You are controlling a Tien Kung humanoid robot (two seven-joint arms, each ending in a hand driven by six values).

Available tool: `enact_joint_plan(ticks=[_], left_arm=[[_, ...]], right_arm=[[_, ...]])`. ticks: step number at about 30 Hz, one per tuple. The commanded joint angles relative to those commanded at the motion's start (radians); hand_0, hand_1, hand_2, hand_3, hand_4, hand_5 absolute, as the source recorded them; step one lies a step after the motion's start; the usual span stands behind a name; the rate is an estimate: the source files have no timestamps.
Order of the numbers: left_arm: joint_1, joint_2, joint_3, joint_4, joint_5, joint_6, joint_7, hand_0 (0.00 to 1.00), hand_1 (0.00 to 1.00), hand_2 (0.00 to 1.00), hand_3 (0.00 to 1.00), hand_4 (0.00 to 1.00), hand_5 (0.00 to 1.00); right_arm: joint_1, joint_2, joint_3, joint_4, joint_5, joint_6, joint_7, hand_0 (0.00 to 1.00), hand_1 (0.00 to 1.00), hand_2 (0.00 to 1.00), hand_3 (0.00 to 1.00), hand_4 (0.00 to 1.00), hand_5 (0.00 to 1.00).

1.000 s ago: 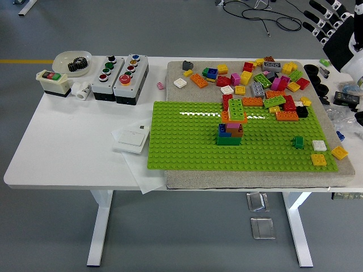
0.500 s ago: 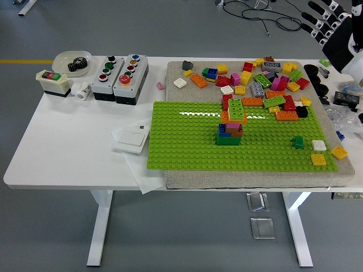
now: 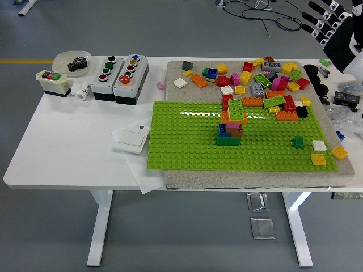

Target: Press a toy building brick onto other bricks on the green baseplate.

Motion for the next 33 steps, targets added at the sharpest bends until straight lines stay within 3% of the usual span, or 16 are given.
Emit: enact_joint_plan(ticks=[33], left_arm=[[-0.002,-0.001,0.0,0.0,-0.006,0.005,0.001,0.882,0.844,0.837,0.637,0.72,0.643]], right_arm=[[0.001,-0.009,0.007,0.018,0.038,-0.068,0.035,0.917,0.854,0.916,0.998,0.998,0.998]])
